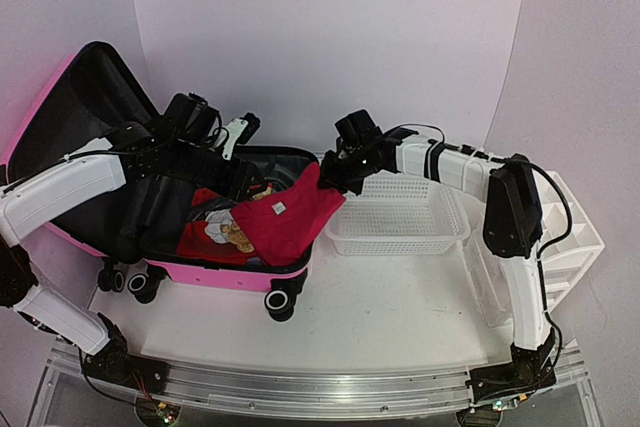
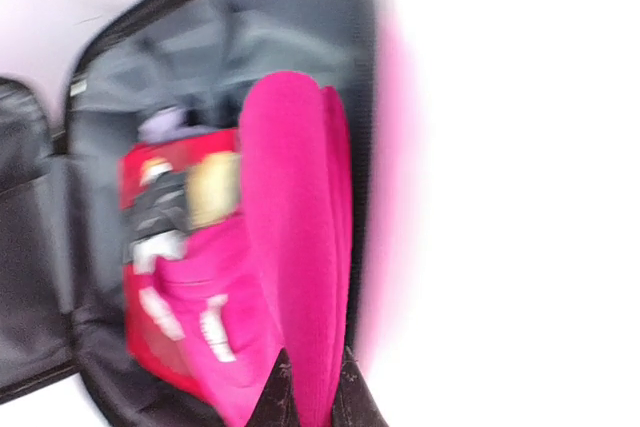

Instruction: Open, take out, and arrange the luggage

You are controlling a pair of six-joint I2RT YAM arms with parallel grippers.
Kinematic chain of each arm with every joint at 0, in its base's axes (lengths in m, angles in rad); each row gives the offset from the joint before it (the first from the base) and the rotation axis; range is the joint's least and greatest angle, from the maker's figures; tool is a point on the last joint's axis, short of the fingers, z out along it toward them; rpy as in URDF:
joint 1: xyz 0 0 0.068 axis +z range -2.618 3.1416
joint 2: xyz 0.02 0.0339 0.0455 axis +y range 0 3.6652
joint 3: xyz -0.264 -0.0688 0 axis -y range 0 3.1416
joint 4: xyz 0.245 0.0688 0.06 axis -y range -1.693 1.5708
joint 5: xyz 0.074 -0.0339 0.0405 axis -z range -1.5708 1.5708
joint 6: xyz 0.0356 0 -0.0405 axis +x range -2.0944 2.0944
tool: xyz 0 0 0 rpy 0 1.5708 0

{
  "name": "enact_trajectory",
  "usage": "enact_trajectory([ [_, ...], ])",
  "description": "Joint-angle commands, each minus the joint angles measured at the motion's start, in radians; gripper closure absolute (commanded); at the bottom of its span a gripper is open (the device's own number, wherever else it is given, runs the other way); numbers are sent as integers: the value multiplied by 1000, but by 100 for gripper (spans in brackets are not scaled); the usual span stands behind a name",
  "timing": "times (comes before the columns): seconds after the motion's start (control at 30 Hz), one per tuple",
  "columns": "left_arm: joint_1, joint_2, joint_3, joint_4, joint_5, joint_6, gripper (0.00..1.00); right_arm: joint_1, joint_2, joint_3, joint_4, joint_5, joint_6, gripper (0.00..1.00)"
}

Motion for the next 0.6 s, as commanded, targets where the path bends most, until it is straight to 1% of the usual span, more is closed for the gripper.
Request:
enact_trajectory([
  [0.0, 3, -15, 6, 46, 12, -20, 43, -37, -132, -88, 84, 126, -42, 100],
  [0.27, 3, -1, 18, 45, 14, -20, 44, -105, -256, -264, 176, 183, -50, 100],
  [0.57, 3, 24, 49, 47, 40, -27, 44, -177, -271, -458, 346, 201, -18, 100],
])
